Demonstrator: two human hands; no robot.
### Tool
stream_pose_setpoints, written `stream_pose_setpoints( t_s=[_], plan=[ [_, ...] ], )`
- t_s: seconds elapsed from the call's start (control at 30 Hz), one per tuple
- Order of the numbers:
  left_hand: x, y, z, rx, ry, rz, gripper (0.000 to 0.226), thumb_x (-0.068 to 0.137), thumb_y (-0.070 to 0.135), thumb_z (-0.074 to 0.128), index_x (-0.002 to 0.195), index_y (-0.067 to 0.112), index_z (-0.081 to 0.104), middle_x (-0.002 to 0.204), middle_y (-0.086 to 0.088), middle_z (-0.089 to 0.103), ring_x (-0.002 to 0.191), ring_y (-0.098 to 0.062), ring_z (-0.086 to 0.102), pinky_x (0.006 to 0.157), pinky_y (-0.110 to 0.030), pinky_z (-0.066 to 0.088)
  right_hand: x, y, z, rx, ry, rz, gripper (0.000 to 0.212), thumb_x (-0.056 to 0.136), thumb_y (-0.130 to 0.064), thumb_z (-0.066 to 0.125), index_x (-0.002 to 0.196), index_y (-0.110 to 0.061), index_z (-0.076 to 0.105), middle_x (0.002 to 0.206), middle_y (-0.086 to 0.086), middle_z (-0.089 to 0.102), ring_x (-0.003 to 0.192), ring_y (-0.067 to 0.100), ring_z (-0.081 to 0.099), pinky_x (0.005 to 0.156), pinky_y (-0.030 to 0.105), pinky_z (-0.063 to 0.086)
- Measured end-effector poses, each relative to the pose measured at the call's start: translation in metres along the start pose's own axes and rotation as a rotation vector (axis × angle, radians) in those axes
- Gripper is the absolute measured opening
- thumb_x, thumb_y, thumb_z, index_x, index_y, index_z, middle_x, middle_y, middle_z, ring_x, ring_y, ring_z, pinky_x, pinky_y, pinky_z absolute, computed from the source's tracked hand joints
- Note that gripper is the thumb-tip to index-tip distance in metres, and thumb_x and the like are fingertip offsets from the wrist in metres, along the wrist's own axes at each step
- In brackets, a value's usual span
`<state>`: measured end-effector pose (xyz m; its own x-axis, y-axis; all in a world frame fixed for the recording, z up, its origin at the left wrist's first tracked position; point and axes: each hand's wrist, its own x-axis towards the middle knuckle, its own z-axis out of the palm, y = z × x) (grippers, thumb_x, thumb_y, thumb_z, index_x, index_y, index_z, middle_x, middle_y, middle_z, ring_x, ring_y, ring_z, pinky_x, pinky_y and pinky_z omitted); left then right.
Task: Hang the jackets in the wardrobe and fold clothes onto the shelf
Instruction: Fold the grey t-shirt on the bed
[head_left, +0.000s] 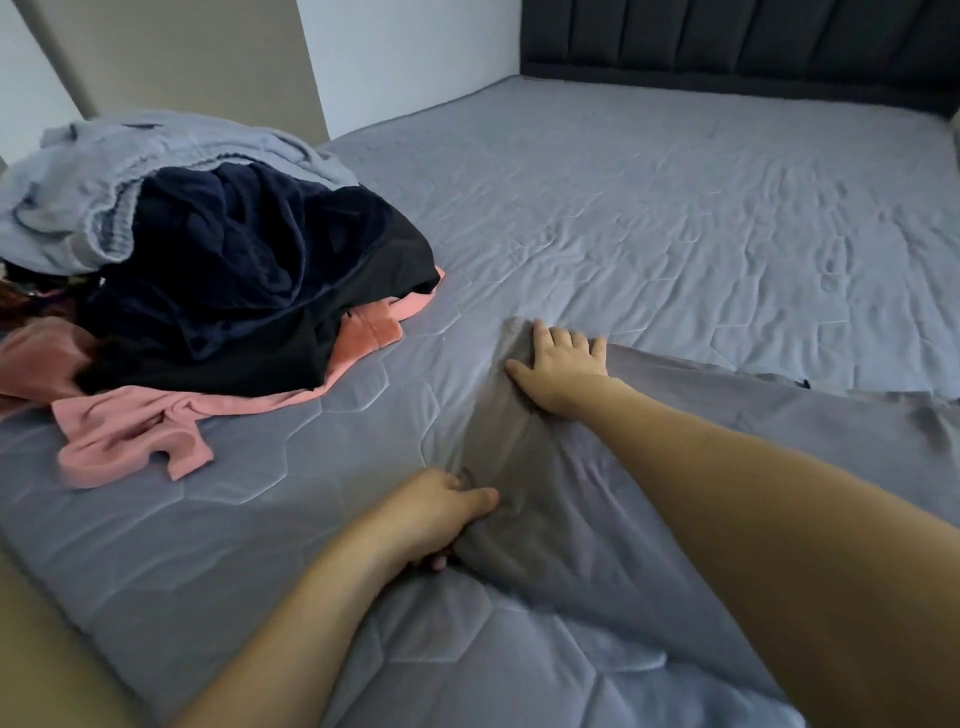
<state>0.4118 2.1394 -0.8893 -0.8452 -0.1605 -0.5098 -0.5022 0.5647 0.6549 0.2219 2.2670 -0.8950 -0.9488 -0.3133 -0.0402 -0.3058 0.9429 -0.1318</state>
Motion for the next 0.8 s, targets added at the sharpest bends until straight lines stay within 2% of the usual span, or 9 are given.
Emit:
stream_pose_setpoints(
  t_s=[0.13,0.2,0.27,0.33,0.37,0.5,0.57,0.73,0.8],
  plan=[
    [-0.003,0.009,-0.017,-0.184,-0.194,-0.005,0.027,0.093,0.034,0.061,0.075,0.014,0.058,0.045,-0.001,0.053,0.032,-0.012,0.041,0.034,-0.018,0.027,0.039,-0.028,-0.021,0.107,-0.072,0.061,0.043,0.087,-0.032,0.046,0.127,-0.017,0.050,0.133,0.012,0.049,0.128,0.033,0.038,0.104,0.047,0.023],
    [-0.011,0.019,-0.022,-0.335,-0.180,0.039,0.023,0.086,0.021,0.067,0.069,0.014,0.052,0.048,-0.004,0.047,0.034,-0.014,0.037,0.036,-0.019,0.025,0.043,-0.034,-0.036,0.217,-0.093,0.030,0.036,0.083,-0.023,0.046,0.116,-0.022,0.059,0.125,0.007,0.057,0.123,0.030,0.045,0.104,0.044,0.024],
    [-0.024,0.038,-0.024,-0.410,-0.142,0.069,0.024,0.077,0.015,0.071,0.066,0.016,0.050,0.051,-0.003,0.044,0.039,-0.016,0.038,0.039,-0.019,0.026,0.038,-0.027,-0.057,0.332,-0.106,-0.014,0.030,0.083,-0.017,0.049,0.106,-0.018,0.066,0.114,0.007,0.065,0.113,0.028,0.055,0.103,0.041,0.036],
    [-0.040,0.068,-0.023,-0.333,-0.132,0.142,0.018,0.064,0.018,0.070,0.066,0.016,0.052,0.052,-0.006,0.045,0.041,-0.019,0.038,0.041,-0.020,0.025,0.027,-0.005,-0.084,0.475,-0.096,-0.041,0.022,0.083,-0.011,0.053,0.098,-0.010,0.070,0.104,0.011,0.069,0.100,0.029,0.063,0.088,0.036,0.051],
    [-0.048,0.086,-0.021,-0.274,-0.146,0.191,0.015,0.060,0.020,0.065,0.066,0.014,0.053,0.053,-0.009,0.045,0.039,-0.019,0.037,0.041,-0.019,0.025,0.020,0.010,-0.100,0.526,-0.078,-0.039,0.019,0.083,-0.008,0.053,0.093,-0.009,0.070,0.100,0.012,0.069,0.093,0.028,0.063,0.080,0.033,0.052],
    [-0.078,0.156,0.015,-0.049,-0.200,0.304,0.005,0.073,0.012,0.058,0.073,0.011,0.054,0.047,-0.007,0.043,0.034,-0.018,0.033,0.040,-0.016,0.024,-0.023,0.087,-0.165,0.584,0.022,0.028,0.028,0.087,0.000,0.047,0.069,-0.018,0.060,0.082,0.005,0.065,0.069,0.018,0.055,0.053,0.017,0.044],
    [-0.090,0.186,0.048,0.082,-0.187,0.337,0.009,0.079,0.010,0.057,0.071,0.013,0.054,0.046,-0.004,0.046,0.035,-0.019,0.037,0.041,-0.017,0.026,-0.051,0.133,-0.185,0.622,0.062,0.116,0.033,0.089,0.001,0.044,0.067,-0.019,0.058,0.071,0.002,0.060,0.058,0.016,0.049,0.043,0.016,0.040],
    [-0.115,0.247,0.160,0.218,-0.268,0.382,0.016,0.077,0.013,0.058,0.062,0.012,0.051,0.045,-0.006,0.049,0.032,-0.018,0.037,0.041,-0.018,0.030,-0.127,0.255,-0.199,1.138,0.165,0.403,0.037,0.093,0.006,0.035,0.071,-0.011,0.059,0.067,0.006,0.062,0.047,0.015,0.060,0.050,0.024,0.056],
    [-0.119,0.261,0.212,0.286,-0.274,0.386,0.014,0.076,0.017,0.055,0.063,0.010,0.056,0.052,-0.010,0.058,0.039,-0.021,0.046,0.045,-0.023,0.039,-0.154,0.298,-0.191,1.261,0.212,0.531,0.031,0.098,0.001,0.038,0.086,-0.006,0.066,0.071,0.006,0.067,0.050,0.014,0.064,0.066,0.025,0.059]
  ],
)
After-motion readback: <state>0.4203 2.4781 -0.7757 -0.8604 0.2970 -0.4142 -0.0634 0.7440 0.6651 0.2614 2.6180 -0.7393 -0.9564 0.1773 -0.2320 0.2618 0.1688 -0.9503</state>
